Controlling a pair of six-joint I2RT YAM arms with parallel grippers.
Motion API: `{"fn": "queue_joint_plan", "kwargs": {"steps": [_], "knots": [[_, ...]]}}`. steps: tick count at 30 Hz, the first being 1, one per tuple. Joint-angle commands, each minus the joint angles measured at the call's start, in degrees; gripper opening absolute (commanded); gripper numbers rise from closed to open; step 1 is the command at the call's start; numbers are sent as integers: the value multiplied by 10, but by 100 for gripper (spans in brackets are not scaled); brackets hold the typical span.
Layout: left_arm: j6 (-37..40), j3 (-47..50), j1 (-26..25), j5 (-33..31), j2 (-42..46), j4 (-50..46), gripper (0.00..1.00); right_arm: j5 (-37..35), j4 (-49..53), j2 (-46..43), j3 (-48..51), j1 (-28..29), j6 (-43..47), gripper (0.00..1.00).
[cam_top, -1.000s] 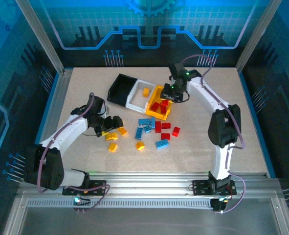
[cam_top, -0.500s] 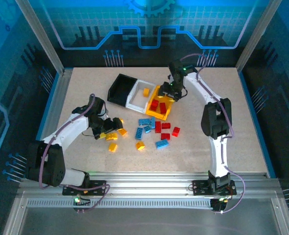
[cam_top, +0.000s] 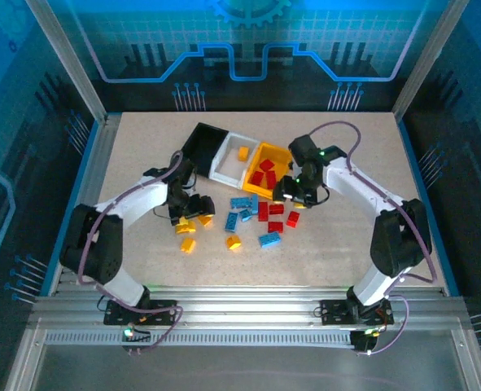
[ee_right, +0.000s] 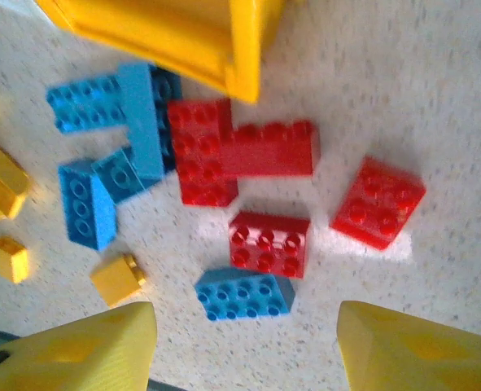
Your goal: Sort the legos into containers by color
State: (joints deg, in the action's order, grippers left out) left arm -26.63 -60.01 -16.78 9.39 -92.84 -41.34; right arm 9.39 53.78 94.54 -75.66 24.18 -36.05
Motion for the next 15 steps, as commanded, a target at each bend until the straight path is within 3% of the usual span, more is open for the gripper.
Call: {"fn": "queue_joint_plan", "kwargs": {"steps": [1, 15], "knots": [[4, -39, -1, -24, -43, -12, 81, 2, -26, -25, 39, 12, -21, 62], [-4, -103, -13, -20, -144, -7, 70, 7, -27, -24, 49, 17, -10, 62]]}}
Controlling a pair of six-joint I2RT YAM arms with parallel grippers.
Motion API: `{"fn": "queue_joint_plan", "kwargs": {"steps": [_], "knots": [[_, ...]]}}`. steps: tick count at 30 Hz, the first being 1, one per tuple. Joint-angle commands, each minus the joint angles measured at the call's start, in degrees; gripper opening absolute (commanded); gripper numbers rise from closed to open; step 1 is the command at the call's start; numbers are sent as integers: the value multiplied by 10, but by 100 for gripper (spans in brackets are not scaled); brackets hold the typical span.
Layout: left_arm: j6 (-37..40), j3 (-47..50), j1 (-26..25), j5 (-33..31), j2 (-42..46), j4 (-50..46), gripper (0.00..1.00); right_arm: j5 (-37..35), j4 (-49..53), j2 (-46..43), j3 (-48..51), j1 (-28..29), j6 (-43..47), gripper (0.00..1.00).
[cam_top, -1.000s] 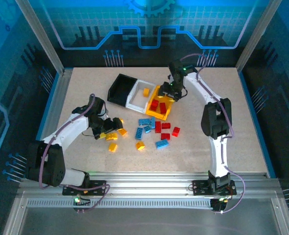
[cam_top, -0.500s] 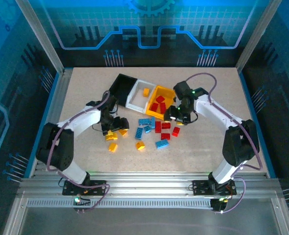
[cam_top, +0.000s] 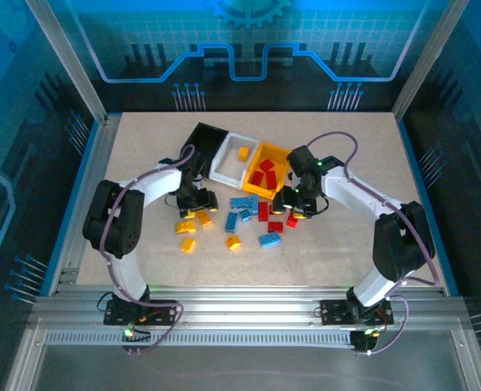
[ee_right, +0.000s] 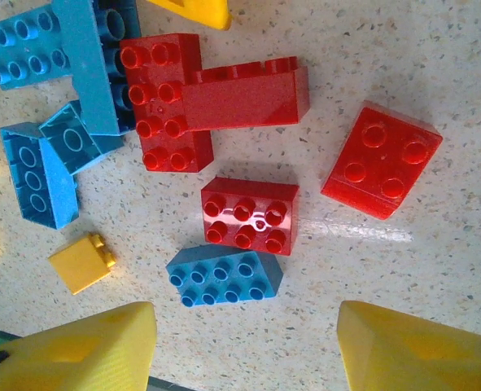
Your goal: Sort the legos into containers by color
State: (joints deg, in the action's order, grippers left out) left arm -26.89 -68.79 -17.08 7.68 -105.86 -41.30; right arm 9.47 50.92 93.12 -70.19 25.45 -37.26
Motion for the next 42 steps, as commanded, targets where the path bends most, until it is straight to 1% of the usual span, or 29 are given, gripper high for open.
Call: {"fn": "queue_joint_plan", "kwargs": {"steps": [1, 4, 7, 12, 15, 21, 25, 28, 31, 35, 38, 42], "knots": [[-3, -15, -13, -4, -18, -7, 69, 6, 1, -8, -7, 5, 3, 62], [-8, -11, -17, -2, -27, 1, 63, 8, 2, -4, -11, 4, 7, 62], [-13, -10, -20, 1, -34, 5, 53, 8, 3, -1, -10, 4, 10, 62], [-8, -14, -21, 6, -33, -4, 34, 6, 3, -8, -2, 0, 13, 62], [-3, -14, -21, 9, -20, -14, 28, 5, 1, -14, 10, -2, 13, 62], [-13, -29, -20, 47, 22, -29, 26, 7, 2, -23, 43, 7, -8, 62], [-18, -96, -20, 63, 31, -38, 27, 7, -7, -24, 71, 32, -35, 63], [-14, -171, -19, 69, 2, -50, 27, 4, -22, -31, 93, 34, -50, 64], [-4, -272, -19, 62, -52, -76, 27, -11, -23, -31, 100, 27, -48, 64], [-3, -388, -20, 58, -127, -98, 27, -8, -23, -21, 97, -3, -33, 64], [-4, -456, -20, 52, -178, -109, 28, -4, -18, -23, 94, -24, -19, 64], [-9, -509, -18, 45, -234, -113, 28, 1, -9, -23, 86, -54, -3, 64]]}}
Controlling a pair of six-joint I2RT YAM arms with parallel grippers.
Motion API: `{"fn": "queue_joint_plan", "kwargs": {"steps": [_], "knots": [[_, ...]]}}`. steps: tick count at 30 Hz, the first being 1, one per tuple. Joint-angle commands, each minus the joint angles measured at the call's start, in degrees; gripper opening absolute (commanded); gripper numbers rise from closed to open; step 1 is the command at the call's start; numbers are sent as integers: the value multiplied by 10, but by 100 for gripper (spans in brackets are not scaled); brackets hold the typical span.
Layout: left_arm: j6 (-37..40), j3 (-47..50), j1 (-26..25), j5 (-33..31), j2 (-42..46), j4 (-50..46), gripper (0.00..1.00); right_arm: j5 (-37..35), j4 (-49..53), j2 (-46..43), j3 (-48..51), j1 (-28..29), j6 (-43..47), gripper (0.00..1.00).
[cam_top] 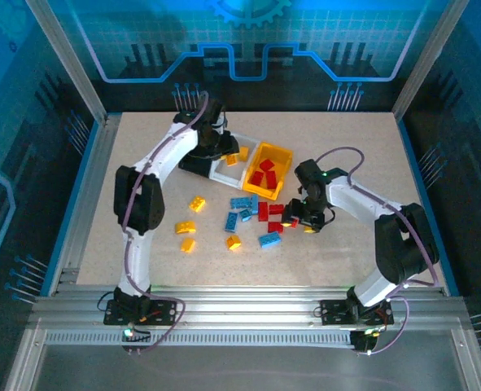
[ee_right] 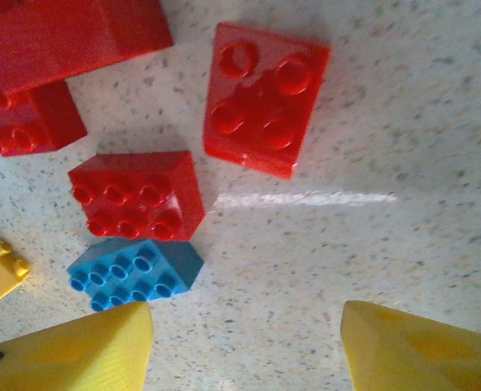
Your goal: Sort the legos into containers by color
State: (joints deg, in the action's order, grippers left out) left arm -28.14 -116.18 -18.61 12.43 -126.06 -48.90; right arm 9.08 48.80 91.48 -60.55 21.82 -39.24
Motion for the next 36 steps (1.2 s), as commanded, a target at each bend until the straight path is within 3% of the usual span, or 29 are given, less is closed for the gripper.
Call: {"fn": "queue_joint_plan", "kwargs": {"steps": [1, 8, 14, 17, 23, 36], "knots": [[3, -47, -3, -5, -46, -38, 30, 7, 14, -6, -13, -24, 20, 64], [-11, -89, -3, -4, -93, -24, 37, 10, 33, 18, -49, -46, 43, 65], [-8, -73, -4, -11, -75, -15, 56, 14, 34, 23, -56, -50, 45, 65], [2, -39, -5, -12, -43, -4, 66, 15, 29, 19, -48, -46, 41, 65], [8, 38, -5, -2, 32, 16, 74, -10, 43, 10, -43, -15, 49, 67], [-4, 327, -5, 23, 280, 89, 87, -80, 49, 23, -35, 118, 39, 74]]}}
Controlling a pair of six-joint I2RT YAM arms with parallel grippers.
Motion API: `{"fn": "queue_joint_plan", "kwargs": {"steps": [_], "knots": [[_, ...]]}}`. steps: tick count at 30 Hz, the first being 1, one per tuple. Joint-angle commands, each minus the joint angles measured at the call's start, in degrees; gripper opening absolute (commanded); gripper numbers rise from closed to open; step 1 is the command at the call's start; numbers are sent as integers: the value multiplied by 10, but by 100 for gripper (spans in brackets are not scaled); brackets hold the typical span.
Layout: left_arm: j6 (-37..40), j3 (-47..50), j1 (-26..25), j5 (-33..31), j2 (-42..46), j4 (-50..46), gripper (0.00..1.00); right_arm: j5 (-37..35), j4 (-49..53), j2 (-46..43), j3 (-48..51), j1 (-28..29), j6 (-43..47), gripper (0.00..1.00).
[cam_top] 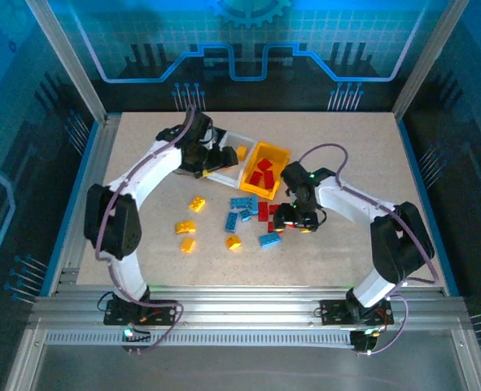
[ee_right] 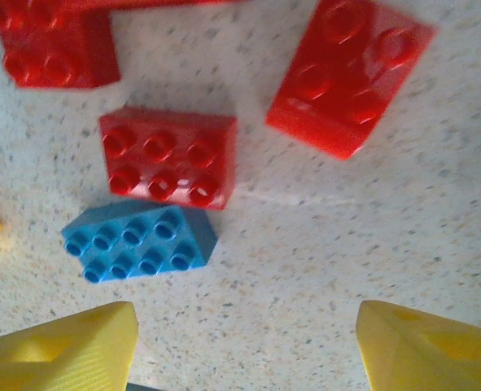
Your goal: Sort the legos into containers by color
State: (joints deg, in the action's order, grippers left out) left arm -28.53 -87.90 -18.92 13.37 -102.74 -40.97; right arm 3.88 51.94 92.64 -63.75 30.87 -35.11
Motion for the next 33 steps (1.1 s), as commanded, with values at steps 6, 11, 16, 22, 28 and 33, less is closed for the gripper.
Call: {"fn": "queue_joint_plan", "kwargs": {"steps": [6, 11, 16, 22, 28, 33], "knots": [[-8, 180, -1, 14, 160, 20, 99, -49, 7, 65, -28, 79, 13, 82], [-18, 261, 2, 11, 236, 18, 99, -74, 14, 118, -72, 105, 45, 83], [-23, 312, 9, 7, 296, 6, 99, -84, 20, 151, -95, 112, 52, 83], [-25, 344, 30, 9, 344, -8, 99, -77, 14, 174, -105, 123, 46, 81], [-21, 354, 45, 13, 365, -16, 99, -77, 18, 164, -104, 142, 22, 80], [-19, 354, 48, 15, 370, -17, 99, -102, 27, 107, -83, 154, -47, 80]]}}
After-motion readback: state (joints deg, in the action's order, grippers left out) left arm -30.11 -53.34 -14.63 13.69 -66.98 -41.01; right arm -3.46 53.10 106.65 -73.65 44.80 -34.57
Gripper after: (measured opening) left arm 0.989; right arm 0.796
